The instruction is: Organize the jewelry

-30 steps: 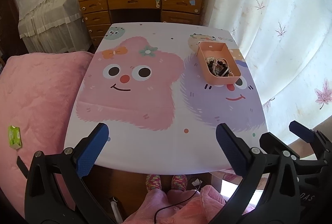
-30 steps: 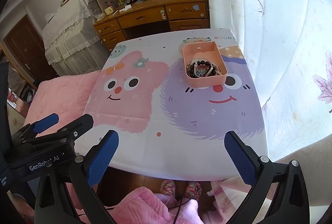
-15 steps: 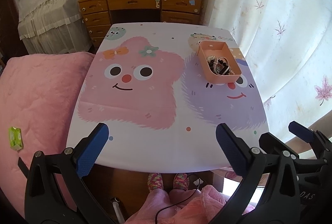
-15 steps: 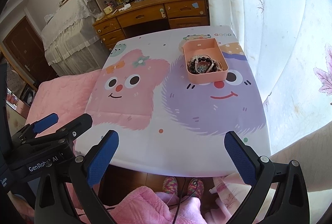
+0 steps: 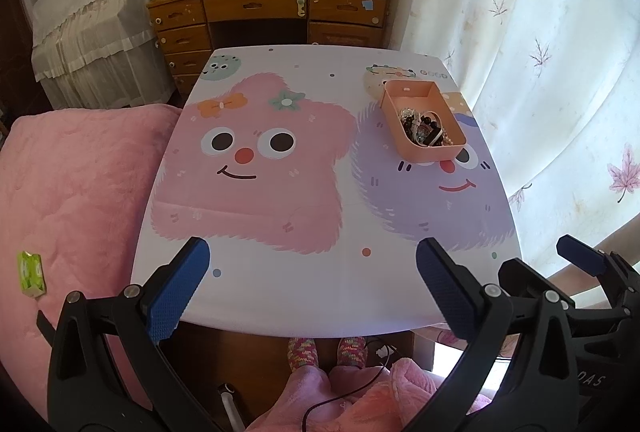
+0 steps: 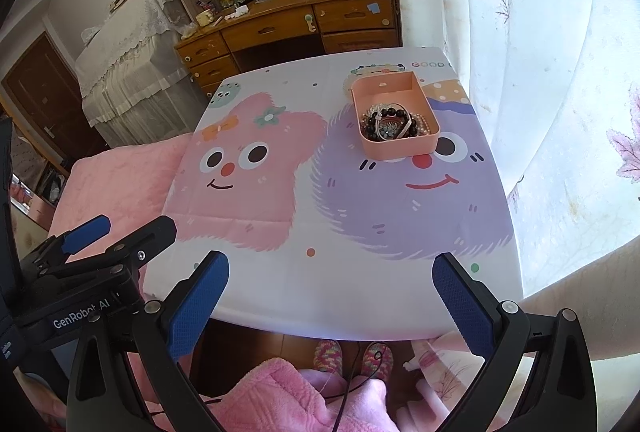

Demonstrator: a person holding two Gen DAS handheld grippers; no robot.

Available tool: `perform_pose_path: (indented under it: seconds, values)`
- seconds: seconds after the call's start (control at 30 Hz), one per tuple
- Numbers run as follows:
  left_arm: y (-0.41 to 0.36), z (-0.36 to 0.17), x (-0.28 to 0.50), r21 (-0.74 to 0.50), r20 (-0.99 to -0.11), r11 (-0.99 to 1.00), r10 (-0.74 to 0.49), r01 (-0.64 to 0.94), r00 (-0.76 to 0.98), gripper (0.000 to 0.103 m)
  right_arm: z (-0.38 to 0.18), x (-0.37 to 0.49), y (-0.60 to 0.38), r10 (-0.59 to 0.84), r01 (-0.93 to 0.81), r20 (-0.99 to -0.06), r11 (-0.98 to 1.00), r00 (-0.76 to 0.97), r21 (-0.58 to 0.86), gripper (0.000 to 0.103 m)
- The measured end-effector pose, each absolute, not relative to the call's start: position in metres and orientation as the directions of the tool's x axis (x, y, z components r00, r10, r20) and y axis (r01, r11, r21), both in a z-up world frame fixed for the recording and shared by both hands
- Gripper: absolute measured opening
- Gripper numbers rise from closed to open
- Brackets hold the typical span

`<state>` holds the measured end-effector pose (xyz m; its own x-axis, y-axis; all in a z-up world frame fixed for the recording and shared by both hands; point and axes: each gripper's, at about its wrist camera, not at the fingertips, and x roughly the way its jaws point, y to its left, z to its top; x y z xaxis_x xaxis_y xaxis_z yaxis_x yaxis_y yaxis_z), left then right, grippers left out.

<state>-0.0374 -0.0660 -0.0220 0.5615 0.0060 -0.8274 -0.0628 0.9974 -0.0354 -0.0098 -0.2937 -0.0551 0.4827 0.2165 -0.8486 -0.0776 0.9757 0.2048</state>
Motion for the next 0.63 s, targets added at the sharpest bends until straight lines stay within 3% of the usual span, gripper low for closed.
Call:
perform_pose_path:
  seconds: [0.63]
  values:
    - [-0.0649, -0.0211, -0.0295, -0.037, -0.828, 0.998, -0.004, -0.046, 0.560, 0.103, -0.0501, -0.0042, -0.2959, 0.205, -0.067, -0.851, 0.978, 0.484, 0.198, 0.103]
